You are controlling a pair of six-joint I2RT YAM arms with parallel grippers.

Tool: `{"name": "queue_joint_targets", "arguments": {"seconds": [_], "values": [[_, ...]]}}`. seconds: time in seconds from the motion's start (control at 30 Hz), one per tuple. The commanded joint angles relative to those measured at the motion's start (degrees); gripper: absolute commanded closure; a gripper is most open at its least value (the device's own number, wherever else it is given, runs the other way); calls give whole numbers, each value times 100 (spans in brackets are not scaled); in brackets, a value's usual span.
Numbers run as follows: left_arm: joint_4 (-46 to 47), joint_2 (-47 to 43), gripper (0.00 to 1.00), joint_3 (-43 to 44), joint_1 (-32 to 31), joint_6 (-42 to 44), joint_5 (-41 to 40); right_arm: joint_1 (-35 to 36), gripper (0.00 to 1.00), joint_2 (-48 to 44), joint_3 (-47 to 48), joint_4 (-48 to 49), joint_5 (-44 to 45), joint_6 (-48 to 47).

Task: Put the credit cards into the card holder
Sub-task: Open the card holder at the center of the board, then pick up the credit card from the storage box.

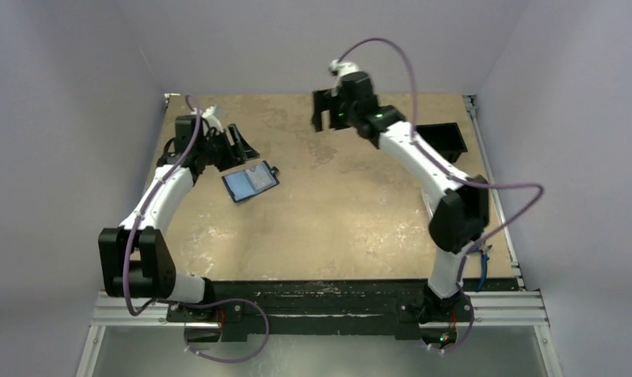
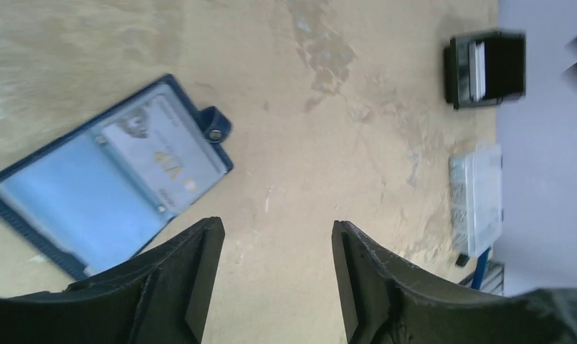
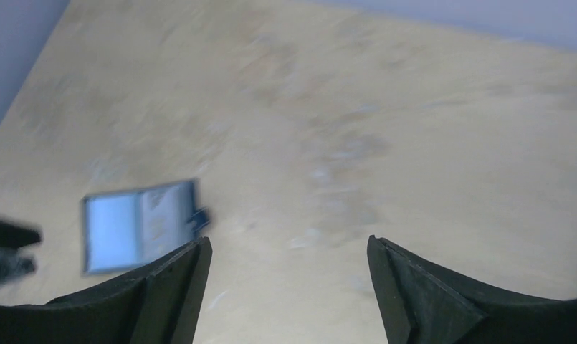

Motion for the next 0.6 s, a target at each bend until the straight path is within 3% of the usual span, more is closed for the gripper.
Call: {"name": "queue_joint_targets", "arguments": {"seconds": [0.0,0.1,0.23,0.4,0.47,0.57], "values": [[-29,400,37,657,-945,450,-221,-1183,10,-922,-579,-283,1368,-125],[6,578,35,871,-1506,671,-320,-2173,6,-1396,-908,-317,940,391],[-40,695,34,828,-1791,1003,-547,-3201,1,-1618,-1219,-245,-124,882],[331,598,33,305,-1816,955,-350,-3508,1,-591,-221,-1051,-836,-387],[301,610,33,285,-1816,950,-201,-3725,1,-201,47,-1197,-1502,-670],[403,560,33,216,-1816,876,-163,-3955,1,300,324,-1254,-1783,-840]]}}
